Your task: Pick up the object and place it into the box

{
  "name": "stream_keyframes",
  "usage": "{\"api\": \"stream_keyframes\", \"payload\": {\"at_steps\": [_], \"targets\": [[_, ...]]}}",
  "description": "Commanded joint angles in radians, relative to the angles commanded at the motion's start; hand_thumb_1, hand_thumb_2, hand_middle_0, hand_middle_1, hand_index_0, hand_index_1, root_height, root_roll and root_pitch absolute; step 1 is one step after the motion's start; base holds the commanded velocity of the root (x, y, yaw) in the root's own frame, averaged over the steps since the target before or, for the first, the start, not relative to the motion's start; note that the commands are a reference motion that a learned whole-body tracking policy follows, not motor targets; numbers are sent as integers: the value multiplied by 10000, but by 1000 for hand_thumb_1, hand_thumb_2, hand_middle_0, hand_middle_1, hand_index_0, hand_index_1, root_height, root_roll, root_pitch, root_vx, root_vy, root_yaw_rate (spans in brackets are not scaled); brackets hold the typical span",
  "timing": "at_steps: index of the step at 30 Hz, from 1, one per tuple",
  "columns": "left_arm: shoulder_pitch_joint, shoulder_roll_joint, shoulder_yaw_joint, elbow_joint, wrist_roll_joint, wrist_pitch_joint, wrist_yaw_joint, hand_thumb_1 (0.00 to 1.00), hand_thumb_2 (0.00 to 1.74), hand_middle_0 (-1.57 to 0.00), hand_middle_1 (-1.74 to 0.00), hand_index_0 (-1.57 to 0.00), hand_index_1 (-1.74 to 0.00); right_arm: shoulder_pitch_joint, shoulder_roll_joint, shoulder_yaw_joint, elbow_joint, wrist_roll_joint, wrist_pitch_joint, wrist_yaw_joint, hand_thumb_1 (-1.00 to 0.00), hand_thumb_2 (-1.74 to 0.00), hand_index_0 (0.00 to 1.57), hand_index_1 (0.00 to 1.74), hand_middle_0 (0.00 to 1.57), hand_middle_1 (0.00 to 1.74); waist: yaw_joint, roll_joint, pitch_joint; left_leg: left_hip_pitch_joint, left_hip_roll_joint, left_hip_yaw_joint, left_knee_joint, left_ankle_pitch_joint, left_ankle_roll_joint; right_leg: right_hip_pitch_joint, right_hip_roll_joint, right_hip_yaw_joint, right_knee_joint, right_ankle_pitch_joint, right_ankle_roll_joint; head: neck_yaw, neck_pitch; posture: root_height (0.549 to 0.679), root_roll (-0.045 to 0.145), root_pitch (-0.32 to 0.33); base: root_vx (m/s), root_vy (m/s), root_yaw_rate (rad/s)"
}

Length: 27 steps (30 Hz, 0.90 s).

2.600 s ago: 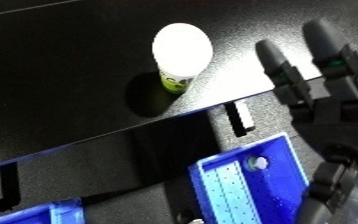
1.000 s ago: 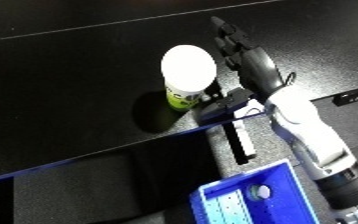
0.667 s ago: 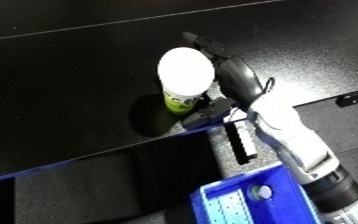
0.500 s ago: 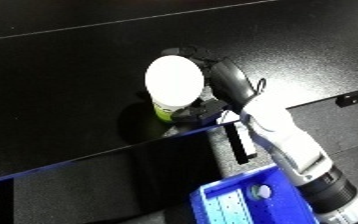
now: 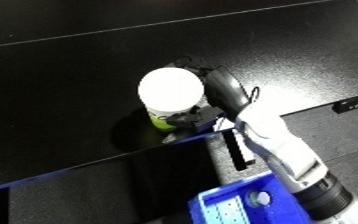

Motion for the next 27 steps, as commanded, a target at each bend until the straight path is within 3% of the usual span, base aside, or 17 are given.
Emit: {"api": "stream_keyframes", "payload": {"at_steps": [5,13,19,27], "targets": [[66,-28,223,-95,-102,26,141,0,0,0,0,0,0,551,-175,-510,-1047,115,-536,-338,-850,-1479,1334,1479,1334,1479,-185,-83,-48,-9,61,21,-26,-61,4,-25,77,73,-40,-3,47,219,324,627,64,-51,-27,8,-100],[417,-162,768,-86,-125,-20,269,0,0,0,0,0,0,2628,-639,-2172,-3593,-179,-1340,-1050,-850,-1479,1334,1479,1334,1479,-749,-301,-182,-12,263,206,2,-232,50,-75,308,292,-128,7,122,356,527,627,55,-38,-29,9,-170],[597,-276,964,78,-210,-284,173,0,0,0,0,0,0,4486,-849,-3662,-4874,-56,-2301,-1522,-850,-1479,1334,1479,1334,1479,-1293,-403,-240,101,416,450,-75,-339,62,-66,524,512,-281,59,169,183,667,629,52,-31,-24,14,-211],[680,-389,1160,83,-480,-657,93,0,0,0,0,0,0,6715,-787,-5248,-5622,-441,-3908,-2084,-850,-1479,1334,1479,1334,1479,-2030,-400,-198,356,579,866,-284,-440,92,-64,791,851,-535,144,213,-225,1134,631,52,-22,-27,22,-230]]}}
